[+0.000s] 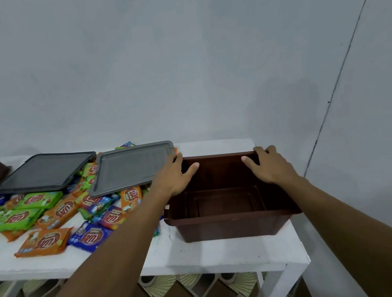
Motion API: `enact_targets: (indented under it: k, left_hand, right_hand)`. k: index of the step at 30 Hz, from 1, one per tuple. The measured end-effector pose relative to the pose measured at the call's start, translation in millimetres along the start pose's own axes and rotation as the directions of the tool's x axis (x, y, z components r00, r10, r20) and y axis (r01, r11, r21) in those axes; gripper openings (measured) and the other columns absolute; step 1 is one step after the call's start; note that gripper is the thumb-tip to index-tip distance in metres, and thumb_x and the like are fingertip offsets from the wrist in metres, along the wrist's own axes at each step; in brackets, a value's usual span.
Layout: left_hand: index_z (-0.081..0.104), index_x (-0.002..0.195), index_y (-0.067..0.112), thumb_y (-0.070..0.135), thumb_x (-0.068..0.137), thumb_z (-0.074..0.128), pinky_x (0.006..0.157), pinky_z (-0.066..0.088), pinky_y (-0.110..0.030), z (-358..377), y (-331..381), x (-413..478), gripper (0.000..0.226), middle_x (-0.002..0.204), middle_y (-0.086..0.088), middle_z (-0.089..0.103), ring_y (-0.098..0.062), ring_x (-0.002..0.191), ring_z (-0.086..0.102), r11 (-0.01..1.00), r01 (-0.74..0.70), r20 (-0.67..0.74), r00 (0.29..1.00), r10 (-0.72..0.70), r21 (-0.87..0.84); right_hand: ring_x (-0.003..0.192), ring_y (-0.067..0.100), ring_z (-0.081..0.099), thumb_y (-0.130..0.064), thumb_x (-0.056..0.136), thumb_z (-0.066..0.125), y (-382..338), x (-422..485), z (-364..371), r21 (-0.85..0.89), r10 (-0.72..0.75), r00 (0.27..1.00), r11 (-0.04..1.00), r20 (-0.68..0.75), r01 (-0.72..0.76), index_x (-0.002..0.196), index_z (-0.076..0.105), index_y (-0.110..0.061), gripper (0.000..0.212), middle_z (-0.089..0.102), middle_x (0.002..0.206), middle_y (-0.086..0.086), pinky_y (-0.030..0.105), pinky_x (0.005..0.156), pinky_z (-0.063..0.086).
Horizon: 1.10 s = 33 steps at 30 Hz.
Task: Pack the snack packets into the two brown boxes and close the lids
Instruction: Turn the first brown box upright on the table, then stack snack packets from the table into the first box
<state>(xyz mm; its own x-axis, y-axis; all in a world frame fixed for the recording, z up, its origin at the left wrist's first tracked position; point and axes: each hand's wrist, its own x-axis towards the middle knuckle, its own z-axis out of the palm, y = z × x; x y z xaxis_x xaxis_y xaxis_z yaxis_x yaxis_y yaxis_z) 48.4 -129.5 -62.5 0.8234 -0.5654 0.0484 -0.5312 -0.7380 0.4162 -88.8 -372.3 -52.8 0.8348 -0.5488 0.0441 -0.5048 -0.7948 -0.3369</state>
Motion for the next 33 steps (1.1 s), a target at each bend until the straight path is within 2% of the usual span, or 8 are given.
enact_targets:
  k: [7,10,12,15,20,23,28,33]
  left_hand:
    - [0.032,0.15,0.01,0.057,0.097,0.036,0.119,0.021,-0.038,-6,-1,14,0.071,0.158,-0.008,0.028,-0.022,0.146,0.023,0.994,-0.093,-0.083,0.993,0.087,-0.064]
    - [0.036,0.149,0.012,0.056,0.098,0.035,0.118,0.021,-0.038,-10,-2,15,0.067,0.158,-0.007,0.028,-0.021,0.146,0.024,0.991,-0.119,-0.059,0.991,0.116,-0.057]
    - [0.038,0.148,0.015,0.056,0.097,0.036,0.117,0.024,-0.039,-17,-10,9,0.065,0.158,-0.004,0.028,-0.02,0.145,0.026,0.988,-0.141,-0.056,0.989,0.138,-0.059]
    - [0.046,0.141,0.014,0.049,0.098,0.042,0.112,0.027,-0.035,-35,-42,-6,0.056,0.151,-0.008,0.038,-0.022,0.14,0.034,0.988,-0.144,-0.082,0.987,0.14,-0.051]
    - [0.059,0.124,0.012,0.036,0.098,0.049,0.092,0.044,-0.035,-58,-135,-48,0.037,0.123,-0.007,0.057,-0.024,0.113,0.054,0.994,-0.031,0.031,0.999,0.028,0.104]
    - [0.066,0.114,0.018,0.039,0.093,0.057,0.084,0.047,-0.033,-62,-189,-73,0.031,0.116,-0.005,0.059,-0.019,0.102,0.056,0.984,-0.013,0.133,0.991,-0.011,0.18]
    - [0.059,0.13,0.022,0.041,0.089,0.062,0.105,0.039,-0.04,-68,-233,-79,0.045,0.138,-0.001,0.046,-0.02,0.127,0.041,0.96,-0.186,0.223,0.965,0.139,0.208]
    - [0.05,0.137,0.02,0.025,0.093,0.059,0.108,0.036,-0.034,-71,-269,-66,0.045,0.141,0.001,0.044,-0.017,0.128,0.04,0.95,-0.283,0.127,0.955,0.267,0.132]
  right_hand:
    - [0.129,0.037,0.043,-0.069,0.091,0.028,-1,7,0,0.027,0.003,1.0,1.0,-0.011,-0.003,0.144,0.036,-0.018,0.074,0.033,0.148,0.015,0.052,0.1,0.041]
    - [0.135,0.035,0.033,-0.066,0.093,0.027,-5,3,-1,-0.152,-0.044,0.998,0.988,-0.054,0.036,0.142,0.039,-0.02,0.068,0.035,0.149,0.013,0.057,0.105,0.03]
    - [0.138,0.031,0.03,-0.063,0.094,0.029,-12,-1,0,-0.199,-0.148,0.982,0.972,-0.12,0.123,0.139,0.044,-0.023,0.062,0.038,0.149,0.009,0.056,0.108,0.025]
    - [0.131,0.027,0.04,-0.057,0.096,0.036,-37,-9,4,-0.119,-0.323,0.93,0.945,-0.176,0.305,0.134,0.051,-0.022,0.054,0.05,0.14,0.006,0.049,0.106,0.033]
    - [0.116,0.024,0.051,-0.048,0.094,0.048,-108,-21,22,-0.028,-0.565,0.823,0.825,-0.06,0.564,0.125,0.058,-0.023,0.041,0.062,0.124,0.003,0.047,0.099,0.042]
    - [0.105,0.024,0.055,-0.049,0.091,0.046,-157,-23,36,-0.042,-0.652,0.758,0.757,-0.012,0.651,0.114,0.062,-0.024,0.037,0.065,0.114,0.0,0.044,0.091,0.046]
    - [0.104,0.022,0.056,-0.041,0.091,0.055,-233,-29,59,-0.123,-0.663,0.748,0.741,0.021,0.66,0.117,0.062,-0.021,0.034,0.066,0.111,0.003,0.038,0.086,0.047]
    - [0.096,0.019,0.061,-0.038,0.092,0.055,-288,-35,89,-0.097,-0.477,0.834,0.85,0.277,0.518,0.116,0.064,-0.02,0.031,0.067,0.112,0.003,0.03,0.075,0.046]
